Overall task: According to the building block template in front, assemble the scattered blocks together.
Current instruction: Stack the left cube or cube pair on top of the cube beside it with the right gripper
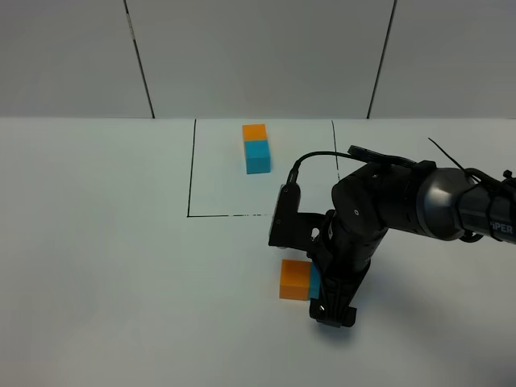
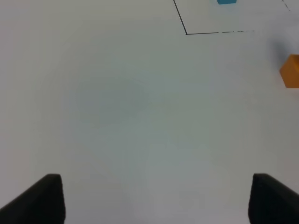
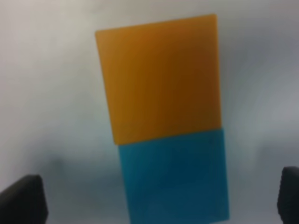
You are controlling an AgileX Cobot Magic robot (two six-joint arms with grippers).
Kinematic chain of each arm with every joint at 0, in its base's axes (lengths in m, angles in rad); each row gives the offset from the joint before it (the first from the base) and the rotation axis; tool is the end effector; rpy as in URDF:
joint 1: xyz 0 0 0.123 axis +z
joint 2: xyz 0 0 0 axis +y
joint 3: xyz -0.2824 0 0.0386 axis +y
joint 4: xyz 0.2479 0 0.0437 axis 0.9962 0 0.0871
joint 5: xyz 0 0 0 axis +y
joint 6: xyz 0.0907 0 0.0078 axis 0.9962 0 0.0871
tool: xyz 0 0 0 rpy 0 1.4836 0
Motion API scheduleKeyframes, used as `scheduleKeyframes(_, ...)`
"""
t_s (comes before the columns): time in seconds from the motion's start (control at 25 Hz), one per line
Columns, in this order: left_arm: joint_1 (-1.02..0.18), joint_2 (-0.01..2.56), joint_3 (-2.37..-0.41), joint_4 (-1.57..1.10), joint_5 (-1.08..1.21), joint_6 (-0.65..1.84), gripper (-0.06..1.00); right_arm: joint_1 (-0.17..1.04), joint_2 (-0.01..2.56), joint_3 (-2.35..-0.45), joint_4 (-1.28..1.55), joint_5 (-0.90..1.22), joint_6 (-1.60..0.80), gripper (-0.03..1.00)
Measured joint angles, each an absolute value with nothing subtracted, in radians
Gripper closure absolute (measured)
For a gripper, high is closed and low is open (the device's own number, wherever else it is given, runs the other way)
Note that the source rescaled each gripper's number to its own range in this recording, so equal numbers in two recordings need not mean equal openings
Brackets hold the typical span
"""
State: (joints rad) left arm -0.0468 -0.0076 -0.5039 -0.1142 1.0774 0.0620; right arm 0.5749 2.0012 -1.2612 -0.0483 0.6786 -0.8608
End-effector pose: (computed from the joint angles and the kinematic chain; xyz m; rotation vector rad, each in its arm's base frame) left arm -0.0079 -0.0088 0.2773 0.1185 2.0431 -0.1272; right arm 0.3262 0.2081 0.1402 -1.9497 2.1576 -0.1000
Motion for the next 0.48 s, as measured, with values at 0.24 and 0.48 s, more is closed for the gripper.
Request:
scheduleKeyframes(0.24, -0.047, -0.008, -0.504, -0.114, 1.077, 0.062, 0.27, 0.575, 2.007, -1.261, -0.047, 0.651, -0.862, -0.01)
scheduleKeyframes(0.48, -0.047, -0.008, -0.504, -0.114, 1.077, 0.062, 0.27, 0.581, 2.045, -1.284, -0.027, 0.644, -0.862, 0.0)
